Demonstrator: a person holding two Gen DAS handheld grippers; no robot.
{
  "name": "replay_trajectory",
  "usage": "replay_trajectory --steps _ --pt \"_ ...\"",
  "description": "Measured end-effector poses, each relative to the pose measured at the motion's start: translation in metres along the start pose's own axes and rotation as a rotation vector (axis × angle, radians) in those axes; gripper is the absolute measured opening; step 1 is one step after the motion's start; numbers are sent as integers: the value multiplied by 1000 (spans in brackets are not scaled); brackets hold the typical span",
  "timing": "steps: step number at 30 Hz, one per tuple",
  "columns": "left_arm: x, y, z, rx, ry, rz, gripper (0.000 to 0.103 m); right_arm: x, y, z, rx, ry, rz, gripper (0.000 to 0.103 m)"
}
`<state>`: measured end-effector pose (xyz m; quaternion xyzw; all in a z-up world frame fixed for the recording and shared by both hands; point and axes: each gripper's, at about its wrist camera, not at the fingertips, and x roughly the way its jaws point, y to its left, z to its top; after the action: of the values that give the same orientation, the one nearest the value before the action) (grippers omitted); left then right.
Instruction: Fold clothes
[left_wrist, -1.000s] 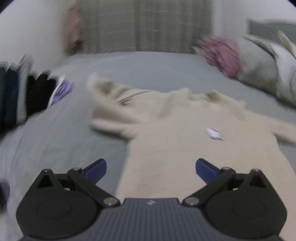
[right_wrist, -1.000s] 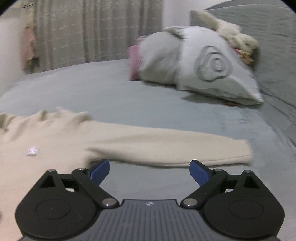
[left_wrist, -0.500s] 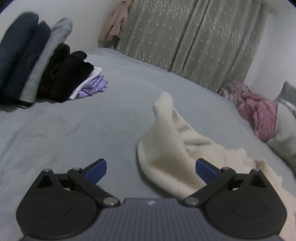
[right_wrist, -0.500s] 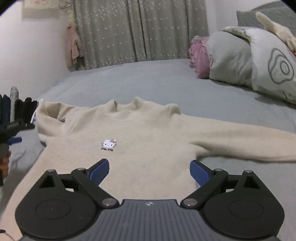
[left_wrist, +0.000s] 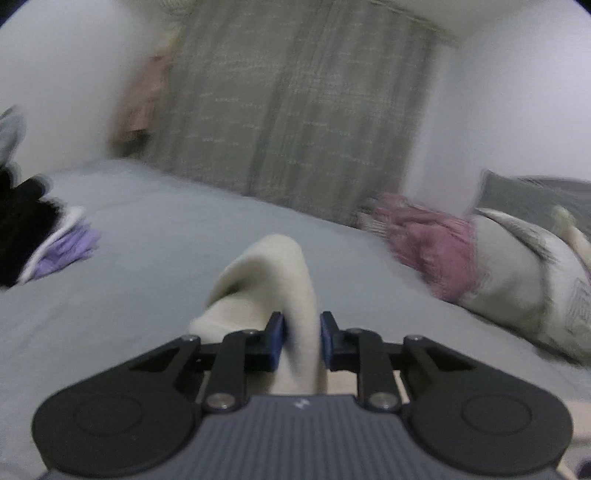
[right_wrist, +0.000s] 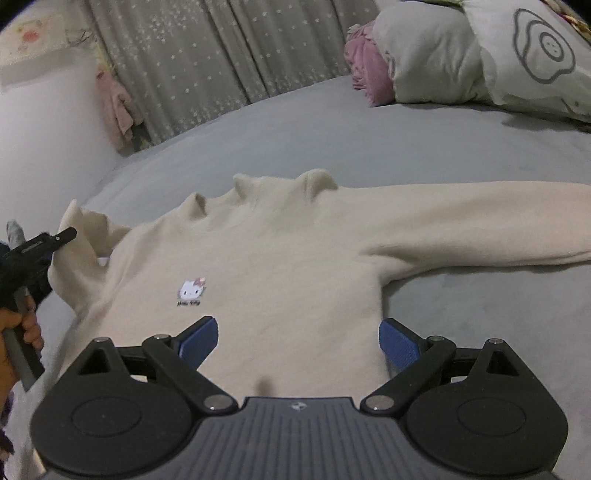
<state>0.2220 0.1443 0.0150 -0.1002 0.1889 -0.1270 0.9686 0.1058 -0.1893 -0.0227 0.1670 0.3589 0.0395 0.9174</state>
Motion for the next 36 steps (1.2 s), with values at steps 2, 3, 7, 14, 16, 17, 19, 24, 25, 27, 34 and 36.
replay_trajectory --steps 2,3,7,14,16,17,19,24,25,27,34,36 --pt "3 -24 -6 59 73 -73 21 -5 -3 2 29 0 13 94" --pt "4 -36 -9 89 110 -110 22 -8 -4 2 34 -3 20 94" --pt "1 -76 -24 191 205 -170 65 -19 -1 6 41 -24 40 94" --pt "-14 -39 7 15 104 34 86 -28 1 7 38 -35 55 94" --pt "-4 -18 16 -72 115 98 86 -27 1 8 41 -36 61 94" --pt "6 -9 19 -106 135 130 86 -28 0 8 46 -36 67 94" --pt "29 6 20 -180 189 147 85 -28 -1 8 56 -37 67 94" --pt "73 32 11 -419 314 103 48 -24 -8 10 80 -41 45 94" --pt "80 38 6 -485 336 73 19 -23 -9 10 82 -39 41 94" --pt "79 47 -3 -594 299 38 8 -21 -9 10 87 -36 37 94" --pt "8 64 13 -520 -23 184 7 -13 -8 7 93 -5 41 94" --pt "-20 73 16 -491 -84 257 7 -11 -5 5 89 1 45 94"
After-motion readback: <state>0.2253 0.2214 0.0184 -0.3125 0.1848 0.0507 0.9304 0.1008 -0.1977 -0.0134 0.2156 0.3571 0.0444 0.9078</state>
